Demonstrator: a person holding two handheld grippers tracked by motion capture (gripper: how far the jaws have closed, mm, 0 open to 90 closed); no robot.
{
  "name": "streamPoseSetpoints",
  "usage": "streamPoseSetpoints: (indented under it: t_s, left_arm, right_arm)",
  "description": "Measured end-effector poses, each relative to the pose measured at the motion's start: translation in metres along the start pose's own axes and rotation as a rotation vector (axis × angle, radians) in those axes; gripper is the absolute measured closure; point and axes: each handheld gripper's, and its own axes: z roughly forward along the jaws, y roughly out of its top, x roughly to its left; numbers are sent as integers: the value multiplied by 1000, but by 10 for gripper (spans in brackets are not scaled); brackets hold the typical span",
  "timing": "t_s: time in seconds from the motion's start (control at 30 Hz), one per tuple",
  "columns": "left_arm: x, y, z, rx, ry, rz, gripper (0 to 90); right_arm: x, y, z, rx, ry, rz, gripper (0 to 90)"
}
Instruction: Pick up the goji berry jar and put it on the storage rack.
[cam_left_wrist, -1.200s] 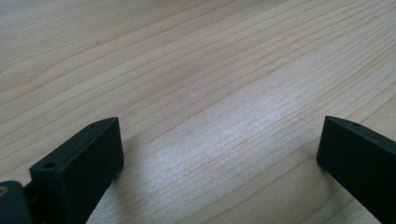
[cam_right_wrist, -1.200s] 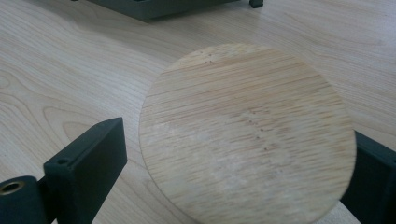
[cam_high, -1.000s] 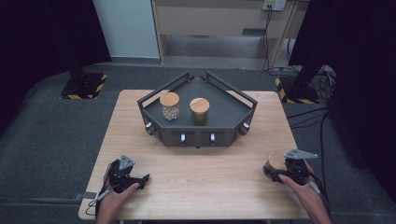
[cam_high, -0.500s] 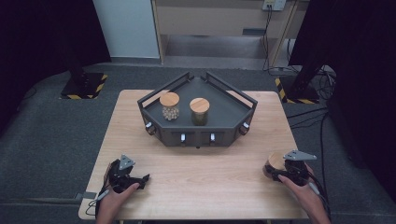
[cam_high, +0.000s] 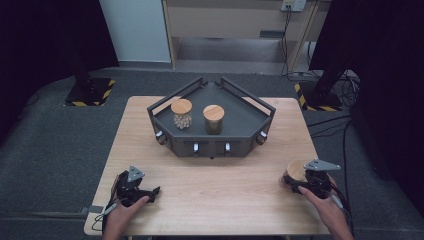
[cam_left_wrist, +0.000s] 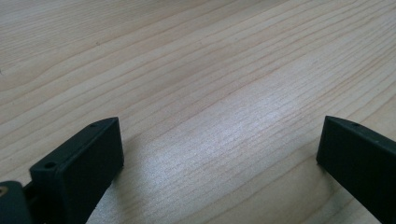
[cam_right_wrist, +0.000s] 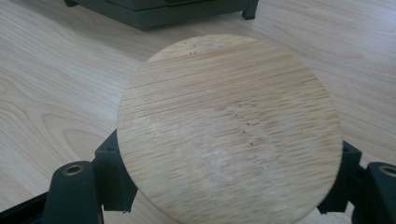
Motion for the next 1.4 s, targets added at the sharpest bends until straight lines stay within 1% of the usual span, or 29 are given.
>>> streamPoseSetpoints:
  t_s: [0.17,0.2,0.37,0.57,0.6,1.07,1.27,1.4]
  left_arm:
    - [0,0,0,0,0,0,0]
    - [0,0,0,0,0,0,0]
    - [0,0,0,1,0,0,0]
    - [0,0,0,1,-1,0,0]
    - [0,0,0,1,-1,0,0]
    - [0,0,0,1,-1,0,0]
    - [0,0,0,1,-1,0,0]
    - [0,0,0,1,-1,0,0]
  right_arm:
    - [3,8,-6,0,12,-15,261]
    - [3,8,-6,0,12,-15,261]
    - [8,19,-11,7,10,-25,262]
    - [15,31,-16,12,11,-52,261]
    - [15,34,-16,13,12,-62,261]
    - [21,62,-19,8,35,-83,262]
    - [21,75,-17,7,49,-86,262]
    - [23,83,-15,8,55,-100,262]
